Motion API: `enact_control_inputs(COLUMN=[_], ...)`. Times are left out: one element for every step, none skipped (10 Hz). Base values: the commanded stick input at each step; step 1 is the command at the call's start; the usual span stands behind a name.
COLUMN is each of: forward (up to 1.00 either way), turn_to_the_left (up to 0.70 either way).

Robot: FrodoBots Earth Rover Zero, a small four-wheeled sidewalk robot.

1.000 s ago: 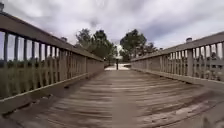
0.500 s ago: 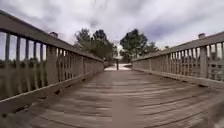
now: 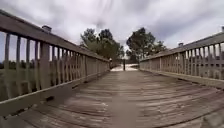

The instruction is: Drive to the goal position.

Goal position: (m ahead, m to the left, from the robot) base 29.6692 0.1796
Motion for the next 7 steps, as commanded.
enact_control_inputs(forward=[0.85, 0.85, 0.85, 0.85, 0.85, 0.85, 0.85], turn_to_the_left=[0.0, 0.0, 0.0, 0.0, 0.0, 0.0, 0.0])
